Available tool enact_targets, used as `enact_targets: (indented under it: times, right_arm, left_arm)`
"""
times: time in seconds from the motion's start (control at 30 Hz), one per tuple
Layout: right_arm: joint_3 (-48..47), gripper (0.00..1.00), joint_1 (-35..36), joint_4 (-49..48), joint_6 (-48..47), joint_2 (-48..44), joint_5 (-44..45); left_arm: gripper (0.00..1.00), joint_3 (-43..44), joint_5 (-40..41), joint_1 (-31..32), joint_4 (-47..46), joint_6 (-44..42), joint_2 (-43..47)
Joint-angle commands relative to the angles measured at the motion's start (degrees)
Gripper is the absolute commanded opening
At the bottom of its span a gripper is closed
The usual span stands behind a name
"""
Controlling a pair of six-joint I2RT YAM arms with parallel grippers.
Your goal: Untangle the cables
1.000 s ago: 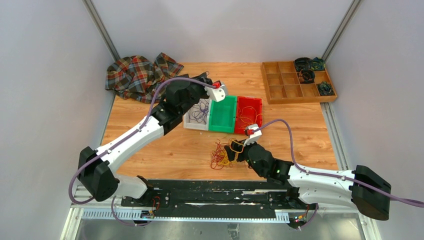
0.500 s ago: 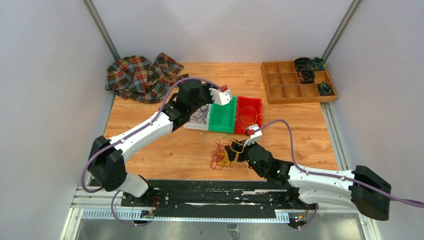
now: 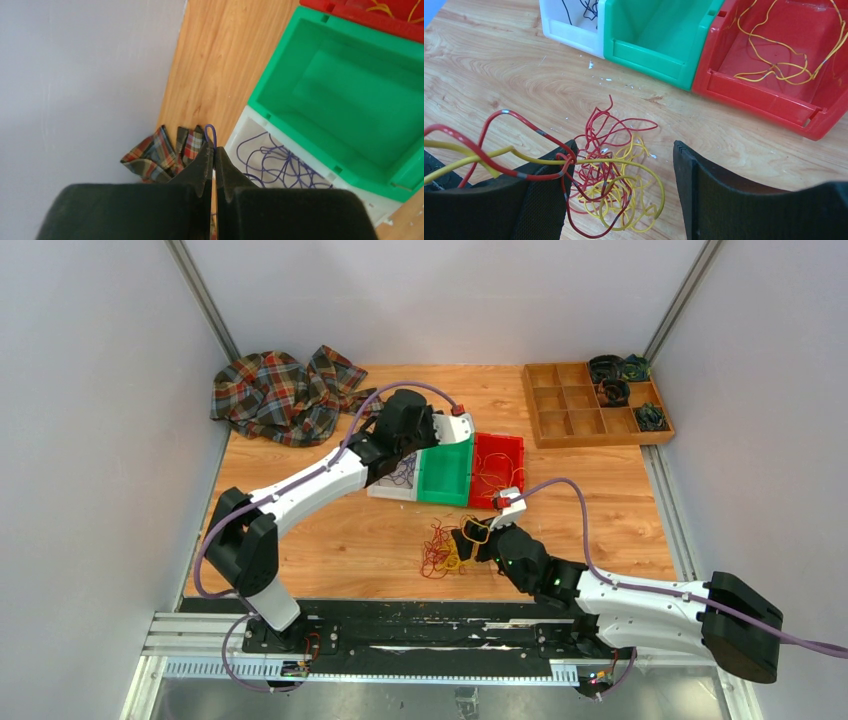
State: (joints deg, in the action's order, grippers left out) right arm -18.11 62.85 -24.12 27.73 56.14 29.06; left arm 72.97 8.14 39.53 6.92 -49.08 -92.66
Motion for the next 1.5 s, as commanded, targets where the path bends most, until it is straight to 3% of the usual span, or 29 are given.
enact_targets:
  times: [0.0, 0.2, 0.8, 1.1, 1.13, 1.27, 1.47]
  right_arm:
    - [0.4, 0.7, -0.9, -1.0, 1.2, -0.1, 1.6]
    - [0.4, 0.7, -1.1, -0.9, 1.5, -0.1, 1.6]
    - [-1.4, 0.7, -1.6, 1.2, 2.4, 2.2, 2.0]
    - [-2.5, 0.7, -1.8, 1.9, 2.5, 3.8, 2.0]
    - [-2.5, 0.7, -1.8, 1.9, 2.5, 3.9, 2.0]
    - [-2.6, 0.7, -1.9, 1.9, 2.5, 4.0, 1.9]
    - [-2.5, 0.7, -1.9, 1.8, 2.5, 3.8, 1.6]
  left_arm:
    - [0.0, 5.7, 0.2, 0.4, 3.8, 8.2, -3.6]
    - [0.0, 10.5, -1.6, -1.6, 6.5, 18.5, -7.6]
    - [0.0, 0.4, 1.2, -5.9, -5.5, 18.8, -14.8]
    - [0.0, 0.3, -0.2, -6.7, -5.2, 19.9, -17.2]
    - [0.03, 0.6, -0.4, -6.8, -4.6, 20.0, -17.2]
    - [0.37, 4.6, -4.4, -7.7, 2.4, 22.2, -15.9]
    - [0.54, 7.5, -8.0, -9.0, 9.5, 22.3, -12.6]
